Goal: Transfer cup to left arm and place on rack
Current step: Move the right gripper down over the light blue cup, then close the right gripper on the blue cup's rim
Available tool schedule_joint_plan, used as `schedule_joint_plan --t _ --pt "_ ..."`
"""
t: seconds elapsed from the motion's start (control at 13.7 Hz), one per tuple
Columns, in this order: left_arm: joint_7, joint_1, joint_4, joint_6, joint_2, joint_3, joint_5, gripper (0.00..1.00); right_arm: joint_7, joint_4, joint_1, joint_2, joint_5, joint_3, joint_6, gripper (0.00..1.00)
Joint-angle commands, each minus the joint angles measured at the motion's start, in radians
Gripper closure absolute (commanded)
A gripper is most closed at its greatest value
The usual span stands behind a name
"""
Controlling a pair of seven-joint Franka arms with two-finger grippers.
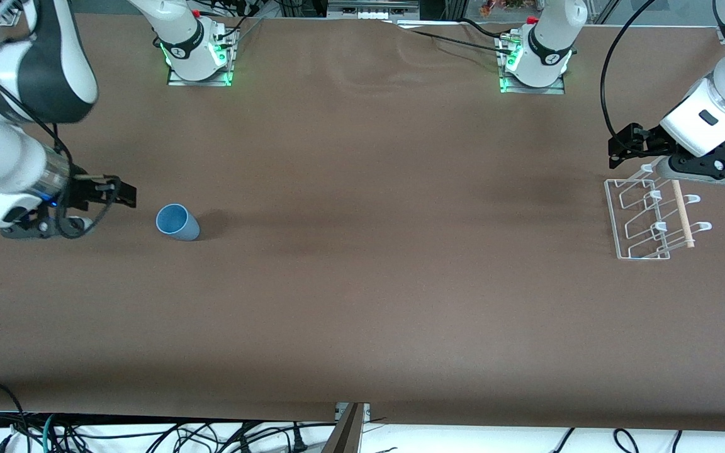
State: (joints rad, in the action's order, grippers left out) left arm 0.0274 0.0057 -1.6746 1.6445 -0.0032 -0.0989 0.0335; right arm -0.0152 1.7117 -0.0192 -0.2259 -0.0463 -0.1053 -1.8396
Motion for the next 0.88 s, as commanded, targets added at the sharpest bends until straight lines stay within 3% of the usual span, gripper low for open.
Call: schedule_joint_plan --t 0.0,0.29,0.8 --pt "-0.006 -0.003 0.001 0.000 -0.005 -0.001 -0.018 0.00 -0.019 0.081 -0.001 -0.021 -0.007 0.004 -0.113 0.00" --pt "-0.006 -0.003 0.001 0.000 -0.006 -0.001 -0.018 0.00 -0.028 0.212 -0.002 -0.030 -0.007 0.015 -0.262 0.00" --pt "-0.006 -0.003 0.001 0.000 -0.005 -0.001 -0.018 0.00 -0.031 0.301 -0.002 -0.073 -0.001 0.052 -0.377 0.00"
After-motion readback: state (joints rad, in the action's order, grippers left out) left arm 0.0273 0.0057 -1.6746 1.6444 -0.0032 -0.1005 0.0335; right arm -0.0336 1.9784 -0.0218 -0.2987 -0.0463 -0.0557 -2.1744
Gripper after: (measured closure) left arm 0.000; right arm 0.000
